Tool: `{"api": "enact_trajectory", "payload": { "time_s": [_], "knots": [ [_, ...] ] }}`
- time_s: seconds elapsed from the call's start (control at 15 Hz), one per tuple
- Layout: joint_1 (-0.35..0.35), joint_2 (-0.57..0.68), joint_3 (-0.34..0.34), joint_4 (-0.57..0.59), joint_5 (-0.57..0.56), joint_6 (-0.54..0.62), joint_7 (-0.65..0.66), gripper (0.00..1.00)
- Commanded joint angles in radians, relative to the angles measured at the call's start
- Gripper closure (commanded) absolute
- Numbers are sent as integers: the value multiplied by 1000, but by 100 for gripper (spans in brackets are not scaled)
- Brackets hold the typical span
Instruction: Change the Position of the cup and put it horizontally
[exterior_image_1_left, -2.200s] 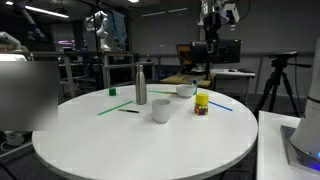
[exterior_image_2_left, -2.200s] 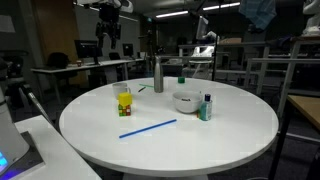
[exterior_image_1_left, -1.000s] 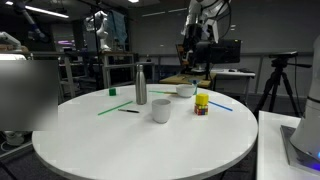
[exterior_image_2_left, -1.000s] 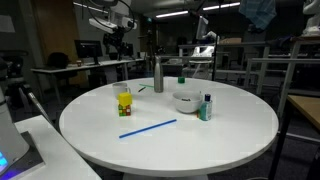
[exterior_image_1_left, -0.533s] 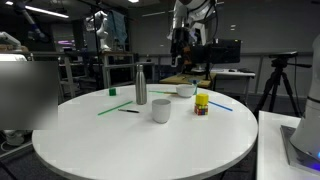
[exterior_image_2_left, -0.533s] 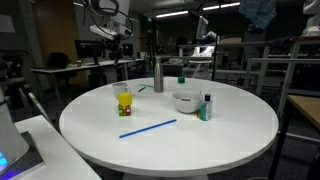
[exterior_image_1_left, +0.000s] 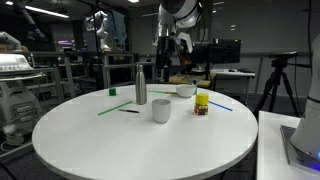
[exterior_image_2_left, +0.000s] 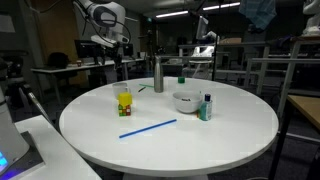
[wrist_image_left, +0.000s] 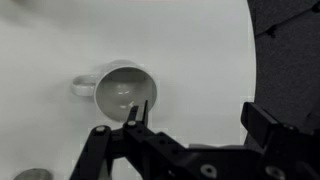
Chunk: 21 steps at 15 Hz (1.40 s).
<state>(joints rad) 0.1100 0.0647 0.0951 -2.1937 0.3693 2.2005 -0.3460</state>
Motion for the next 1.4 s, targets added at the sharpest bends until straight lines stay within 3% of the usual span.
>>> {"api": "enact_trajectory", "payload": {
  "time_s": [0.0, 0.33, 0.6, 1.0, 1.33],
  "knots": [
    [7, 37, 20, 29, -75, 94, 34, 0],
    [11, 57, 27, -2, -168, 261, 95, 0],
    [26, 108, 30, 1, -234, 361, 256, 0],
    [74, 198, 17, 36, -328, 343, 526, 0],
    [103, 258, 8, 66, -352, 324, 650, 0]
  ]
}}
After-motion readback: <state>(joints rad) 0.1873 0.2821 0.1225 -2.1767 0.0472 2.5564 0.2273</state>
